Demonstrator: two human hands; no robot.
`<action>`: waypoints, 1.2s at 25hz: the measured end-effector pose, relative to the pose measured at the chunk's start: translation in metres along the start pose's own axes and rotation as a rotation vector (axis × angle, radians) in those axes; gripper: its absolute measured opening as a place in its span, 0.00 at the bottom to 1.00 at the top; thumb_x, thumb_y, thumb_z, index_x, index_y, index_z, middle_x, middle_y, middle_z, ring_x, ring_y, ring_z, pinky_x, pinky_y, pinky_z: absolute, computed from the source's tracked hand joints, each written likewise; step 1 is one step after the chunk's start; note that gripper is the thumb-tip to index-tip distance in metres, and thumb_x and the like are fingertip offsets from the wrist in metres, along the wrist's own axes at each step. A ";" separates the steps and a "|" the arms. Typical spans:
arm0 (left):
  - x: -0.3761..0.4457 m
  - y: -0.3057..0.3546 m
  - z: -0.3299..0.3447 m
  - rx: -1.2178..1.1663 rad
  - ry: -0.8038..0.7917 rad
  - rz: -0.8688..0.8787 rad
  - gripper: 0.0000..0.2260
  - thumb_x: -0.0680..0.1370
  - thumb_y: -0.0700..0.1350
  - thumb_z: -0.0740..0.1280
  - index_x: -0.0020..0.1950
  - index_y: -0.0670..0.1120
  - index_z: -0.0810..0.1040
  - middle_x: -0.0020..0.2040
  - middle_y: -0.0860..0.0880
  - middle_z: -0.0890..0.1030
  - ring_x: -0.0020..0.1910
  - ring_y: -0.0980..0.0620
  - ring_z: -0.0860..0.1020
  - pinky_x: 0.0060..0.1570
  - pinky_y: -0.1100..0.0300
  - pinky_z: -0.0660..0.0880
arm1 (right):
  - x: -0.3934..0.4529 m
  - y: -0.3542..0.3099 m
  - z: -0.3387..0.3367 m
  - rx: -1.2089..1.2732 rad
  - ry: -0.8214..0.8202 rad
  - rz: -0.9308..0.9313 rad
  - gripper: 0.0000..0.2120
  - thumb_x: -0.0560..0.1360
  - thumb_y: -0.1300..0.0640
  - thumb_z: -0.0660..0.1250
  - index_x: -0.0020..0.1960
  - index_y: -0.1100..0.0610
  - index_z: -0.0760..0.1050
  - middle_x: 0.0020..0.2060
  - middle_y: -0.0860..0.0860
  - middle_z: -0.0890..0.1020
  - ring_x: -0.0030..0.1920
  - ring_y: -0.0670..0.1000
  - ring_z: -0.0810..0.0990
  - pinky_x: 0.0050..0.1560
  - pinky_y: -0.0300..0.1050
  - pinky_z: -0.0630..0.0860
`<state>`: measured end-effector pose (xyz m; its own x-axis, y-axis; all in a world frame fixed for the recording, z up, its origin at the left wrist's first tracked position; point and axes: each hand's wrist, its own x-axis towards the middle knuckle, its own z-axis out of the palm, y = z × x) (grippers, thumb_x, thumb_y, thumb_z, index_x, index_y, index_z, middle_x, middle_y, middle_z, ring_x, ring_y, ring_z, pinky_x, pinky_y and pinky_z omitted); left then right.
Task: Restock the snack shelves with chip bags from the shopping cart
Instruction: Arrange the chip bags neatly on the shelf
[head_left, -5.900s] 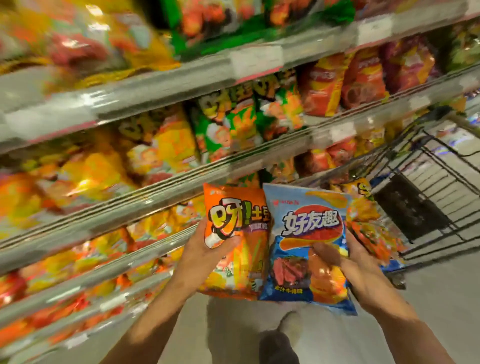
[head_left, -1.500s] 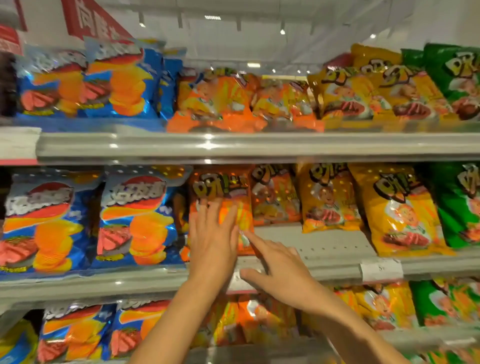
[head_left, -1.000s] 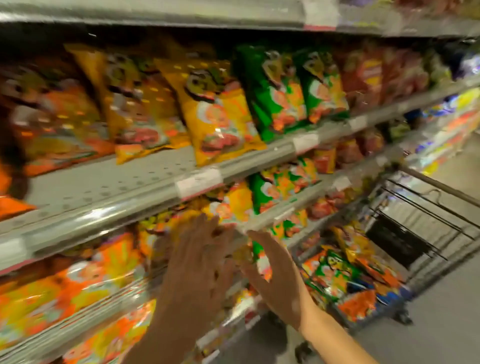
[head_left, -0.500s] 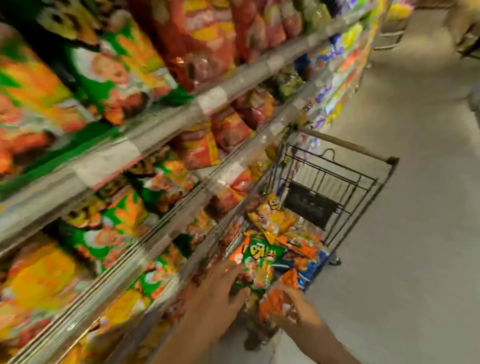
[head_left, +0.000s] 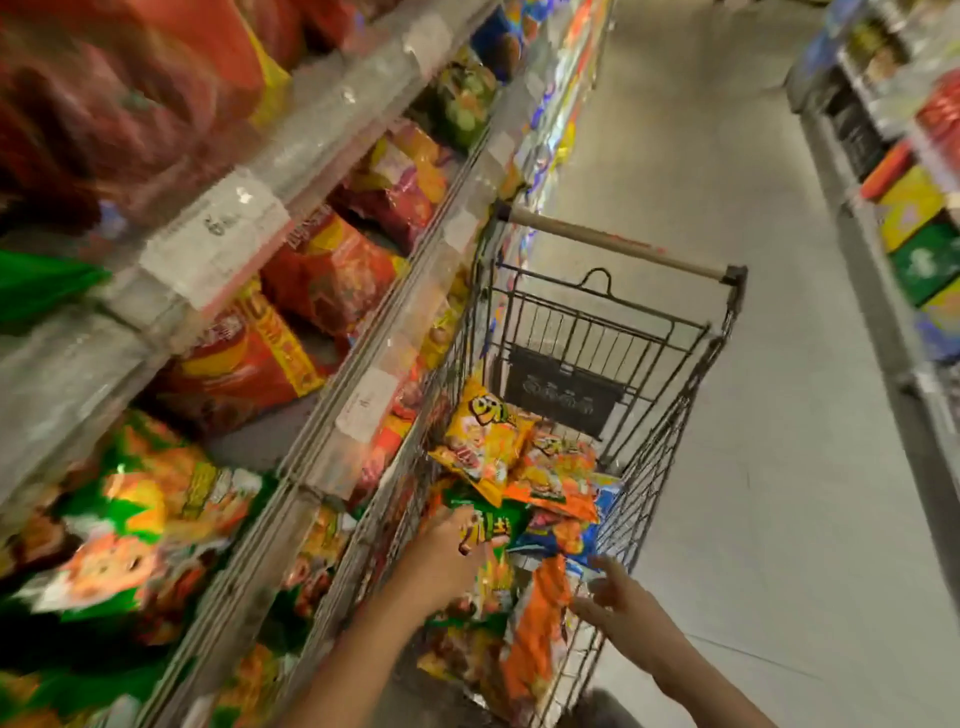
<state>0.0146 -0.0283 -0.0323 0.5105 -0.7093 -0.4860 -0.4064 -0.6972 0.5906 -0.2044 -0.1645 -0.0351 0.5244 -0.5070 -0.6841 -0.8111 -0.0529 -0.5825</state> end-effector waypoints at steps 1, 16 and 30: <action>0.016 0.002 -0.006 0.003 0.010 -0.003 0.27 0.81 0.54 0.66 0.78 0.48 0.66 0.75 0.46 0.68 0.73 0.47 0.69 0.66 0.59 0.66 | 0.011 -0.005 -0.006 0.008 0.013 0.016 0.29 0.77 0.48 0.71 0.75 0.51 0.65 0.62 0.53 0.79 0.59 0.51 0.79 0.57 0.43 0.74; 0.187 -0.011 0.046 -0.082 -0.138 -0.488 0.23 0.78 0.44 0.72 0.71 0.40 0.73 0.66 0.39 0.76 0.65 0.42 0.77 0.61 0.51 0.76 | 0.259 -0.018 -0.061 0.351 0.016 0.379 0.11 0.79 0.58 0.69 0.58 0.59 0.71 0.52 0.58 0.80 0.45 0.58 0.81 0.36 0.37 0.78; 0.179 -0.113 0.129 -0.534 -0.043 -0.818 0.39 0.68 0.42 0.82 0.76 0.48 0.68 0.63 0.43 0.81 0.62 0.42 0.80 0.62 0.41 0.78 | 0.315 0.006 -0.028 0.731 -0.138 0.789 0.23 0.74 0.62 0.75 0.66 0.61 0.73 0.54 0.62 0.83 0.42 0.59 0.85 0.28 0.50 0.81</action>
<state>0.0538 -0.0903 -0.2690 0.4497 -0.0377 -0.8924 0.4635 -0.8441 0.2693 -0.0508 -0.3485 -0.2422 -0.0156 -0.0697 -0.9974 -0.6058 0.7943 -0.0460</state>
